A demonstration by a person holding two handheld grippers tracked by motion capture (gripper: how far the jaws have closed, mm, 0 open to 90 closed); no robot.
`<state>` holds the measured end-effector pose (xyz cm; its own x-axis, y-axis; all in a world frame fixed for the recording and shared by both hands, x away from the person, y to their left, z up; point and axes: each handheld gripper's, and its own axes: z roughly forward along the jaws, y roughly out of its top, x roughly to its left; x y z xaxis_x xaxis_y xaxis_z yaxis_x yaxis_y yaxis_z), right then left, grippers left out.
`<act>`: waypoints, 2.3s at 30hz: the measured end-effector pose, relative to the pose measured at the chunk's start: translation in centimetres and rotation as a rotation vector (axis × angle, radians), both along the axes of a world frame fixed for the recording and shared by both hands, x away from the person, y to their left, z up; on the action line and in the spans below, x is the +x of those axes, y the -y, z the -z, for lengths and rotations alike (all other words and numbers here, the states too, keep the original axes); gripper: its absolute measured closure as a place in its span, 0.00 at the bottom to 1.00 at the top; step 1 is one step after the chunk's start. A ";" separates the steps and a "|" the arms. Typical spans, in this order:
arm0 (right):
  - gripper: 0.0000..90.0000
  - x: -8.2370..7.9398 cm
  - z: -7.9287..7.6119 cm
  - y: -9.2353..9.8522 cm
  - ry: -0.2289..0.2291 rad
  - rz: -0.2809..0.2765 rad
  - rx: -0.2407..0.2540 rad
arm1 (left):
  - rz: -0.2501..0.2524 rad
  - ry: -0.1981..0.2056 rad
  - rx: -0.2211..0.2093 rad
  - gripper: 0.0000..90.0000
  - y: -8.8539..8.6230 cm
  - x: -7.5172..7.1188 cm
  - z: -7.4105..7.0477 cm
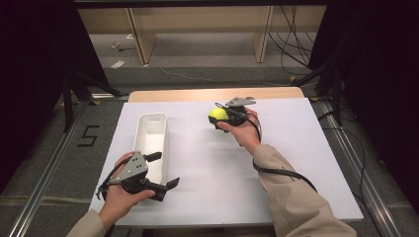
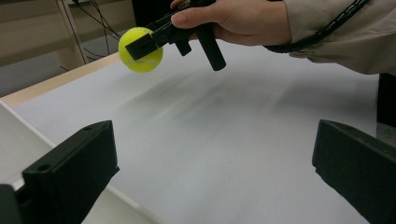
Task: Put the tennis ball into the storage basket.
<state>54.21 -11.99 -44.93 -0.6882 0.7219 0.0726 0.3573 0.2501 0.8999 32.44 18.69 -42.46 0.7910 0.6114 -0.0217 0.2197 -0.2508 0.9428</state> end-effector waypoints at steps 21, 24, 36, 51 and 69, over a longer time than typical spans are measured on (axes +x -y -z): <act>0.31 -1.7 -2.1 0.2 0.045 -0.027 0.028 | 0.000 0.005 0.008 0.00 0.0 0.0 0.0; 0.31 -1.9 -2.3 0.2 0.046 -0.031 0.029 | -0.001 0.006 0.008 0.00 0.0 0.0 0.0; 0.31 -2.8 -3.0 0.1 0.062 -0.048 0.045 | 0.001 0.006 0.012 0.00 0.0 0.0 0.0; 0.31 -3.7 -3.7 -0.1 0.077 -0.070 0.050 | 0.002 0.007 0.014 0.00 0.0 0.0 0.0; 0.31 -4.5 -4.3 -0.9 0.093 -0.100 0.061 | 0.001 0.008 0.015 0.00 0.1 0.0 0.0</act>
<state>49.74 -11.07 -40.62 -0.7621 0.6457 0.0468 0.2476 0.2239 0.9426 32.45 18.61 -42.45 0.7919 0.6107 -0.0064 0.2123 -0.2655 0.9405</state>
